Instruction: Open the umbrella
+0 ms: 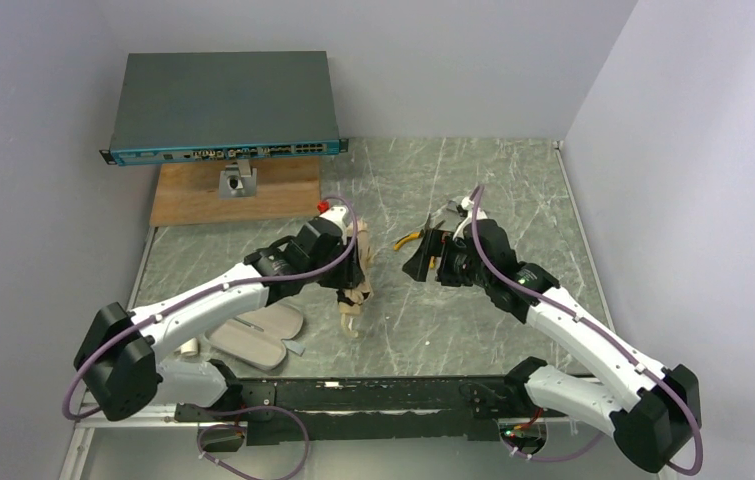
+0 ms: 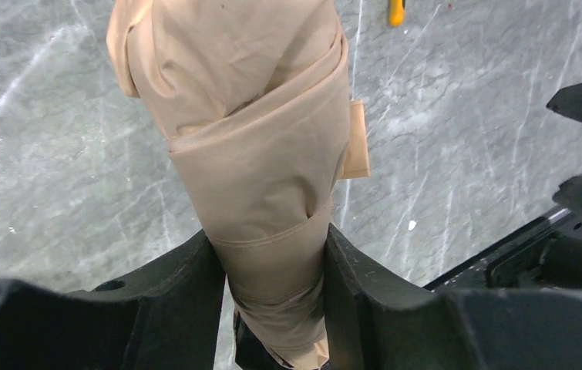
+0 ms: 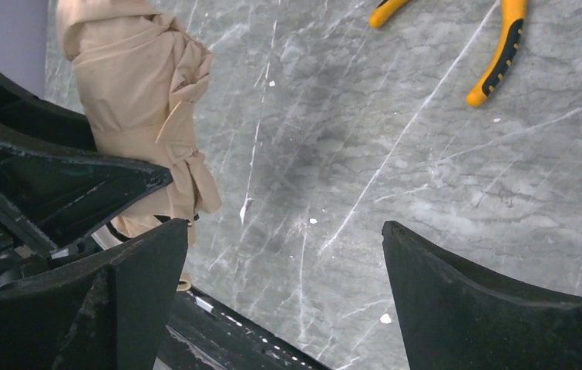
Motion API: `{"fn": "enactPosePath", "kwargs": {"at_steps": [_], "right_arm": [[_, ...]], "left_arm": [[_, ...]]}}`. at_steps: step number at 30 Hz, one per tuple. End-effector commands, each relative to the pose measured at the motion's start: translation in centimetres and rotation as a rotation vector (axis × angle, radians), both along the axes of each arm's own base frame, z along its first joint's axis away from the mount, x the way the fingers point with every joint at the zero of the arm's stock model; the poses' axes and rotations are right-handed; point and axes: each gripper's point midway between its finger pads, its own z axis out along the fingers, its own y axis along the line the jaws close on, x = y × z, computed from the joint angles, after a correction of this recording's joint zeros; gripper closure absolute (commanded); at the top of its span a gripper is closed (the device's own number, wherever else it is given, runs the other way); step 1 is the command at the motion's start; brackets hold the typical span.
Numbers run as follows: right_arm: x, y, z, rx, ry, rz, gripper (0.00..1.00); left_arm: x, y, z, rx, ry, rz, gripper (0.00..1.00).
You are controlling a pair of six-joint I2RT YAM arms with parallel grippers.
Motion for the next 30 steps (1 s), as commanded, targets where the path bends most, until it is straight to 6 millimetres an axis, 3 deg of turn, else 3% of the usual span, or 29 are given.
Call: {"fn": "enactPosePath", "kwargs": {"at_steps": [1, 10, 16, 20, 25, 30], "right_arm": [[1.2, 0.9, 1.6, 0.06, 0.002, -0.034, 0.03], [1.2, 1.5, 1.4, 0.08, 0.041, -0.037, 0.03], [-0.1, 5.4, 5.2, 0.282, -0.033, 0.173, 0.06], [-0.5, 6.5, 7.2, 0.362, -0.059, 0.226, 0.07], [-0.3, 7.3, 8.7, 0.385, -0.082, 0.271, 0.09], [-0.2, 7.8, 8.8, 0.38, -0.069, 0.298, 0.14]], "left_arm": [[0.6, 0.5, 3.1, -0.008, -0.139, -0.049, 1.0], [-1.0, 1.4, 5.8, -0.094, -0.15, -0.033, 1.0], [-2.0, 0.8, 7.6, -0.194, -0.166, -0.068, 1.0], [-2.4, 0.4, 8.7, -0.222, -0.169, -0.091, 1.0], [-2.1, 0.6, 9.4, -0.236, -0.178, -0.054, 1.0], [-2.1, 0.4, 10.2, -0.246, -0.177, -0.046, 1.0]]}}
